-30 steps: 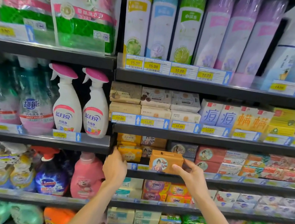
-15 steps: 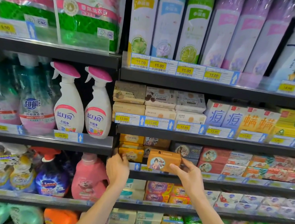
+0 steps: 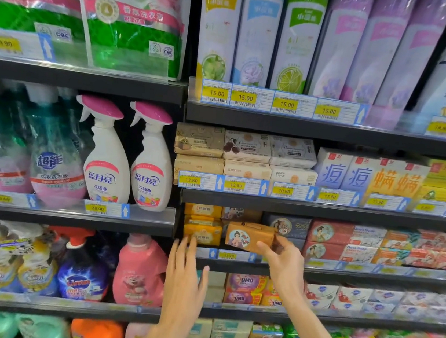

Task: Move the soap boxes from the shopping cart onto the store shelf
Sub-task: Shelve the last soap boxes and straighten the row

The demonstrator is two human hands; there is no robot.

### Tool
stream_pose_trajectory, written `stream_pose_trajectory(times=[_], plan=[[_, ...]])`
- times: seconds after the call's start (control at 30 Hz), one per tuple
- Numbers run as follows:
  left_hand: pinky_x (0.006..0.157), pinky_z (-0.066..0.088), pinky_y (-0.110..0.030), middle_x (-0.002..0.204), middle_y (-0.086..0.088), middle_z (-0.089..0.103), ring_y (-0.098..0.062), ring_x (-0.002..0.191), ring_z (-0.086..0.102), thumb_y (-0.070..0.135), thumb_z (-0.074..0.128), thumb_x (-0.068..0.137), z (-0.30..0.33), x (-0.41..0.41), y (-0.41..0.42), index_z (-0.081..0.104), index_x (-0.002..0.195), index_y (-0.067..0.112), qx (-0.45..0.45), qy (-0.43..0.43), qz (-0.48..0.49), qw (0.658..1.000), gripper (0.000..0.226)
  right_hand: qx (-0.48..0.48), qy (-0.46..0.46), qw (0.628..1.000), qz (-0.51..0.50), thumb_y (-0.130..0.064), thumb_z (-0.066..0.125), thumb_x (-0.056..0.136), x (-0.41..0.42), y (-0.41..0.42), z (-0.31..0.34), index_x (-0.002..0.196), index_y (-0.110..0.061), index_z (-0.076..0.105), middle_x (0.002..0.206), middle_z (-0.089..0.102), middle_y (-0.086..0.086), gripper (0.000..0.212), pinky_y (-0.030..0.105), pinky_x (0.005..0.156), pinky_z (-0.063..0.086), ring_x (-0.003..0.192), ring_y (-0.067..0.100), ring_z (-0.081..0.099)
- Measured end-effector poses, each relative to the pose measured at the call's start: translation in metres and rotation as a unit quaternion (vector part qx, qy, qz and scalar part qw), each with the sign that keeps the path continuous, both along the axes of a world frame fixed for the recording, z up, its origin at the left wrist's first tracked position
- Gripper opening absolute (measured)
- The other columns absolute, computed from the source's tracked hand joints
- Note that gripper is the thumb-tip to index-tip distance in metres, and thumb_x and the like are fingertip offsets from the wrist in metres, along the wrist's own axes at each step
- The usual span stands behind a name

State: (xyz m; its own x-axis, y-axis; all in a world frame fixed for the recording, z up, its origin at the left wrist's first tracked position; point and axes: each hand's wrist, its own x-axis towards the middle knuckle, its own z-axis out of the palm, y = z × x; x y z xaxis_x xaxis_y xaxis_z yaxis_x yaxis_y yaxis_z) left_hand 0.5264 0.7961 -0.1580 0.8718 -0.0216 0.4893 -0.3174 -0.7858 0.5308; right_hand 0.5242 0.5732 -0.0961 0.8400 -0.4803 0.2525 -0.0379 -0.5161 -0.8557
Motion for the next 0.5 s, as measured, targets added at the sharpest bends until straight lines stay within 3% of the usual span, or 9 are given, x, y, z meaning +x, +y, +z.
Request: stream_pose_trajectory(times=[0.1, 0.2, 0.3, 0.4, 0.5], plan=[[0.125, 0.022, -0.045, 0.164, -0.003, 0.025, -0.020, 0.154, 0.013, 0.035, 0.050, 0.100, 0.004, 0.006, 0.003, 0.034, 0.154, 0.016, 0.081, -0.038, -0.025, 0.996, 0.059, -0.031, 0.014, 0.999, -0.004, -0.059, 0.070, 0.079, 0.004, 0.004, 0.003, 0.121, -0.018, 0.068, 0.098, 0.074, -0.010, 0.059, 0.039, 0.085, 0.058, 0.090, 0.006, 0.069], [0.123, 0.026, -0.045, 0.162, -0.001, 0.032, -0.018, 0.154, 0.017, 0.037, 0.048, 0.100, 0.008, 0.014, 0.003, 0.038, 0.153, 0.016, 0.129, -0.048, -0.059, 0.989, 0.058, -0.092, 0.020, 0.995, -0.020, -0.043, 0.075, 0.084, 0.004, 0.013, 0.012, 0.115, -0.013, 0.069, 0.092, 0.067, -0.006, 0.043, 0.033, 0.076, 0.054, 0.082, 0.012, 0.064], [0.121, 0.030, -0.042, 0.158, -0.001, 0.039, -0.017, 0.150, 0.026, 0.036, 0.053, 0.099, 0.012, 0.022, 0.003, 0.043, 0.150, 0.014, 0.123, -0.050, -0.072, 0.989, 0.056, -0.117, 0.016, 0.993, -0.027, -0.034, 0.074, 0.087, 0.003, 0.023, 0.013, 0.119, -0.011, 0.067, 0.092, 0.064, -0.004, 0.040, 0.029, 0.073, 0.047, 0.082, 0.013, 0.060], [0.119, 0.034, -0.038, 0.153, -0.002, 0.047, -0.017, 0.146, 0.035, 0.033, 0.059, 0.096, 0.016, 0.027, 0.005, 0.050, 0.145, 0.013, 0.119, -0.062, -0.084, 0.987, 0.053, -0.132, 0.002, 0.991, -0.021, -0.033, 0.073, 0.089, 0.007, 0.030, 0.005, 0.122, -0.014, 0.064, 0.108, 0.064, -0.001, 0.040, 0.031, 0.082, 0.053, 0.093, 0.015, 0.062], [0.119, 0.033, -0.034, 0.150, -0.001, 0.050, -0.016, 0.144, 0.039, 0.033, 0.061, 0.096, 0.021, 0.027, 0.007, 0.052, 0.143, 0.014, 0.120, -0.063, -0.087, 0.987, 0.052, -0.167, -0.005, 0.985, -0.038, -0.032, 0.069, 0.091, 0.011, 0.037, -0.005, 0.126, -0.015, 0.060, 0.122, 0.053, 0.002, 0.040, 0.040, 0.091, 0.055, 0.104, 0.022, 0.062]])
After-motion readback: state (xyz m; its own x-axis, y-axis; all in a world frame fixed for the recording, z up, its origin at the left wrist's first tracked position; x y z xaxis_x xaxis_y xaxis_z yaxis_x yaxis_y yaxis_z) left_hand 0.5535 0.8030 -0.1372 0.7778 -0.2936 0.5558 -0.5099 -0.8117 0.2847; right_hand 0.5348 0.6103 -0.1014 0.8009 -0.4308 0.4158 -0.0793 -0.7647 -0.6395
